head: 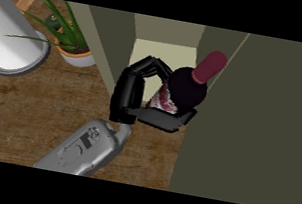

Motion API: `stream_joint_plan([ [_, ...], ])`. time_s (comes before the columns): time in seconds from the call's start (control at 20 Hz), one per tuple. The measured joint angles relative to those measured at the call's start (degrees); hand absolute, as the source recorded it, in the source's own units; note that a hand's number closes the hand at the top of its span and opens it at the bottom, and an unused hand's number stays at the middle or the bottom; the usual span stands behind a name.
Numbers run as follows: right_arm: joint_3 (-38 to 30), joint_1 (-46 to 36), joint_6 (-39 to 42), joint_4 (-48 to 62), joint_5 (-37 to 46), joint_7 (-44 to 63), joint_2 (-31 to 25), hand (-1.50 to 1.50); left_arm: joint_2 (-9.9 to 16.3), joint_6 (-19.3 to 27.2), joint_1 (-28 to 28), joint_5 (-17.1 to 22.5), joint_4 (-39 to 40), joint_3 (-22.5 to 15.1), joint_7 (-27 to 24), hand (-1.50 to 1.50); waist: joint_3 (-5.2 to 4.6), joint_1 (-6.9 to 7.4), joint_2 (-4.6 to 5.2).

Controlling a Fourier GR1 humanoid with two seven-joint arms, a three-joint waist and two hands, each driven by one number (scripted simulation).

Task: Pick up the wine, place it into the cabinet and close the cabinet

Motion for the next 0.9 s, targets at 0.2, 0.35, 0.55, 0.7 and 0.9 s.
stream_joint_plan([
  [0.2,-0.4,0.2,0.3,-0.2,-0.3,0.1,-0.3,-1.5,-0.1,-0.3,-0.6,-0.3,4.2,0.8,-3.3,1.5,0.01,-0.09,0.01],
  [0.35,-0.3,1.4,1.1,0.0,-0.2,-1.5,0.1,-1.5,-0.1,-1.1,-1.9,0.2,7.5,2.3,-5.8,1.5,0.01,-0.06,0.04],
  [0.55,0.1,2.7,1.4,0.1,-0.1,-2.7,0.5,-1.5,-0.1,-0.7,-2.3,2.2,10.7,2.9,-9.4,1.5,0.01,-0.11,0.05],
  [0.7,-1.0,1.3,1.2,0.1,-0.2,-1.7,-0.1,-1.5,-0.1,-2.0,-3.0,3.3,12.8,4.6,-11.0,1.5,0.0,0.02,0.05],
  [0.9,-2.0,0.8,1.6,0.6,-0.4,-2.1,-0.3,-1.5,-0.1,-2.9,-4.0,3.6,14.0,7.0,-10.7,1.5,0.0,0.2,0.03],
])
